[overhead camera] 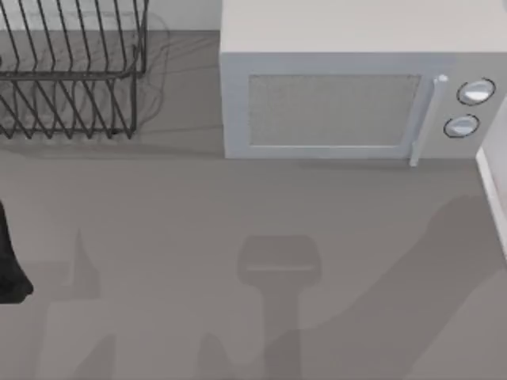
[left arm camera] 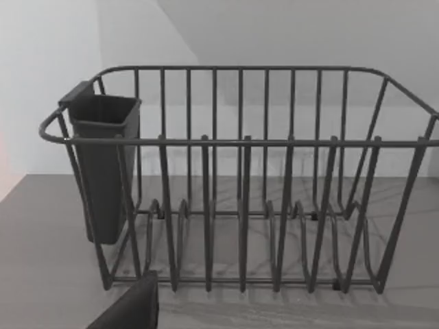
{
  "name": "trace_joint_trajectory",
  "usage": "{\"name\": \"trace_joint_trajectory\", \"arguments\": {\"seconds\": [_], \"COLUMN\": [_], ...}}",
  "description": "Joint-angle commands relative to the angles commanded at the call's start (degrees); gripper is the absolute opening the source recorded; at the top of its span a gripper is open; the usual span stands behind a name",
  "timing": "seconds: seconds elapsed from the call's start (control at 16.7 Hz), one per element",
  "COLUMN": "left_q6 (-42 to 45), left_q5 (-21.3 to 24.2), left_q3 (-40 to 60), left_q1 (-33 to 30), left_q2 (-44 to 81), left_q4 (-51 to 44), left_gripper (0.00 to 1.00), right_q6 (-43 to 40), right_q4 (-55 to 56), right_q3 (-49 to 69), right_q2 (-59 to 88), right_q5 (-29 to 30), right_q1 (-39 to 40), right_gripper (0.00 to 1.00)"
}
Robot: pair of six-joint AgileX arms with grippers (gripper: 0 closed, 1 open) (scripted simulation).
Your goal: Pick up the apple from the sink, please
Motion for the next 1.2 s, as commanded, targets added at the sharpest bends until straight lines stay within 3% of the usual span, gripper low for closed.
{"name": "trace_joint_trajectory", "arguments": {"seconds": [0.6, 1.2], "left_q6": [0.0, 0.0], "left_q5": [0.0, 0.0], "left_q3": [0.0, 0.0], "left_q1": [0.0, 0.0], "left_q2": [0.0, 0.0], "left_q4": [0.0, 0.0], "left_gripper": [1.0, 1.0], "right_q6": [-0.32, 1.85], "right_q4": [-38.77, -41.93], "right_q3": [25.23, 27.49], "right_q2": [-11.95, -13.62], "right_q5": [-0.11, -0.11], "right_q1": [-0.16, 2.07], "right_gripper": [0.0, 0.0]}}
